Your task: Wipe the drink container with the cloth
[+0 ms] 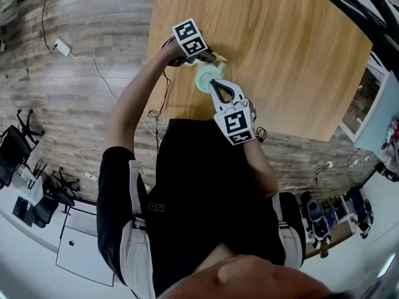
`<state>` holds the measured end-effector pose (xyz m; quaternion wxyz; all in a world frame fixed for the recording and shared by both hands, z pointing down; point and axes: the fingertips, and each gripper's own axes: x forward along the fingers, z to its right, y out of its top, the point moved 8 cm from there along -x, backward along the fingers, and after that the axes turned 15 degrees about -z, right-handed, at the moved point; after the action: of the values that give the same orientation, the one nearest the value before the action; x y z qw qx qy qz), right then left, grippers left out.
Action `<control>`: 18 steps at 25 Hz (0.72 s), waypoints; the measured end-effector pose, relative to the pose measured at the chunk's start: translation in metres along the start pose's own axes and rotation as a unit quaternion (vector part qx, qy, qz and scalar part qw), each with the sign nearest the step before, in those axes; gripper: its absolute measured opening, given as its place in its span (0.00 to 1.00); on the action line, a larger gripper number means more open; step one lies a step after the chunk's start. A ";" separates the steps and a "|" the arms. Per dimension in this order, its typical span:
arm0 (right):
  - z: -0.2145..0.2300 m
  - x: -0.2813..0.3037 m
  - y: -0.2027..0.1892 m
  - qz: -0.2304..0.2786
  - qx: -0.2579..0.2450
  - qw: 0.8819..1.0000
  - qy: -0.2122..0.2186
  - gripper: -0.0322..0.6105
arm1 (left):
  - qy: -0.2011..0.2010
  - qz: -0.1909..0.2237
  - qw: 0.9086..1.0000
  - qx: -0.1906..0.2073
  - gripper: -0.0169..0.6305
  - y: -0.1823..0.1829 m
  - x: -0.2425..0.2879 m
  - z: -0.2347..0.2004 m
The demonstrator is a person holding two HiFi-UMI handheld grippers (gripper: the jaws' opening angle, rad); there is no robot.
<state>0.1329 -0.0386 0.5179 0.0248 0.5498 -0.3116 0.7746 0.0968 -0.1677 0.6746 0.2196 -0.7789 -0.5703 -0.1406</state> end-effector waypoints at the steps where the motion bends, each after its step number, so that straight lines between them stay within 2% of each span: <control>1: 0.000 0.000 0.000 0.002 0.000 1.000 0.000 0.10 | 0.002 -0.001 1.000 -0.008 0.08 -0.001 0.003 -0.004; 5: 0.000 0.000 0.000 0.002 -0.001 1.000 -0.001 0.10 | 0.005 0.015 0.999 -0.028 0.08 -0.005 0.007 -0.010; 7: 0.000 0.001 -0.002 0.000 -0.002 1.000 -0.003 0.10 | 0.001 0.039 0.999 -0.033 0.08 -0.009 0.003 -0.006; 9: 0.000 0.001 -0.005 0.001 -0.004 1.000 -0.005 0.10 | -0.009 0.081 0.996 -0.039 0.08 -0.015 -0.003 0.003; 11: 0.001 0.002 -0.005 0.000 -0.009 1.000 -0.008 0.10 | -0.020 0.136 0.989 -0.048 0.08 -0.023 -0.012 0.015; 14: 0.003 0.004 -0.005 0.002 -0.018 1.000 -0.013 0.10 | -0.015 0.217 0.975 -0.053 0.08 -0.038 -0.028 0.032; 18: 0.004 0.002 -0.006 0.005 -0.022 1.000 -0.021 0.10 | 0.007 0.283 0.958 -0.050 0.08 -0.058 -0.039 0.063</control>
<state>0.1379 -0.0364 0.5230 0.0270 0.5635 -0.3320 0.7560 0.0276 -0.1540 0.6127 0.2147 -0.9175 -0.3173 -0.1066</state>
